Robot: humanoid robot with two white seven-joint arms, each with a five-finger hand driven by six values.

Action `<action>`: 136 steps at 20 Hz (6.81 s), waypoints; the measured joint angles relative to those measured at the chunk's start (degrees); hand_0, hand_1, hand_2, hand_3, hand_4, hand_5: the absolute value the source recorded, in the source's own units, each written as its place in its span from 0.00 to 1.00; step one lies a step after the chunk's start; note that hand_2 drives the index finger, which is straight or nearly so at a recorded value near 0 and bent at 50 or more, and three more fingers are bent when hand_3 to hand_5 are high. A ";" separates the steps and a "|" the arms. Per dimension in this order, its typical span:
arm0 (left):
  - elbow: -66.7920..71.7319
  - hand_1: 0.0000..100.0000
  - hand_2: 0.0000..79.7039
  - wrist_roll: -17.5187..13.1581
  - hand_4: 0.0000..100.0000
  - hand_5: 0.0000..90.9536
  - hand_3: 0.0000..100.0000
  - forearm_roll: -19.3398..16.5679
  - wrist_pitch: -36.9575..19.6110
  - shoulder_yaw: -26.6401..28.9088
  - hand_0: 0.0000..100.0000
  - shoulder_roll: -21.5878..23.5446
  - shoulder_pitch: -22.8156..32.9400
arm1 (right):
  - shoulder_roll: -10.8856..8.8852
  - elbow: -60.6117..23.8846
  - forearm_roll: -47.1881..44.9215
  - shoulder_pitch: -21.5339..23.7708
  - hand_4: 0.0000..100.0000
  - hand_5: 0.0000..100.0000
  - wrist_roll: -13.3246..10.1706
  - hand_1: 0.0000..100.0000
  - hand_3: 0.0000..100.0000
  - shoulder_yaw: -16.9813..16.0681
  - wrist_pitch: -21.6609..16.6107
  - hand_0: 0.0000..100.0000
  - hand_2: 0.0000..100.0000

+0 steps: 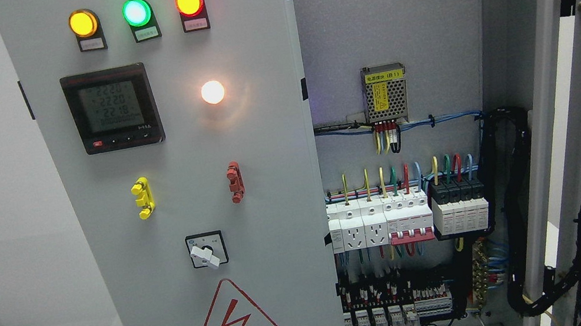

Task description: Open door with both hands

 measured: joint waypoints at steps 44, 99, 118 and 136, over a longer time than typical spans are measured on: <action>2.40 0.00 0.00 -1.13 0.00 0.00 0.00 6.77 -0.50 -1.53 0.00 -2.60 -0.09 | -6.26 -66.25 0.04 41.57 0.00 0.00 0.05 0.00 0.00 0.79 -9.25 0.38 0.00; 2.46 0.00 0.00 -1.11 0.00 0.00 0.00 6.98 -0.48 -2.39 0.00 -2.70 -0.09 | -6.74 -94.77 -0.01 21.45 0.00 0.00 5.20 0.00 0.00 0.91 -27.82 0.38 0.00; 2.46 0.00 0.00 -1.11 0.00 0.00 0.00 6.97 -0.48 -2.40 0.00 -2.70 -0.09 | -6.64 -93.57 -0.16 4.80 0.00 0.00 5.03 0.00 0.00 1.94 -11.96 0.38 0.00; 2.45 0.00 0.00 -1.11 0.00 0.00 0.00 6.98 -0.47 -2.42 0.00 -2.70 -0.09 | -3.08 -89.16 -0.42 -9.94 0.00 0.00 5.28 0.00 0.00 3.60 1.08 0.38 0.00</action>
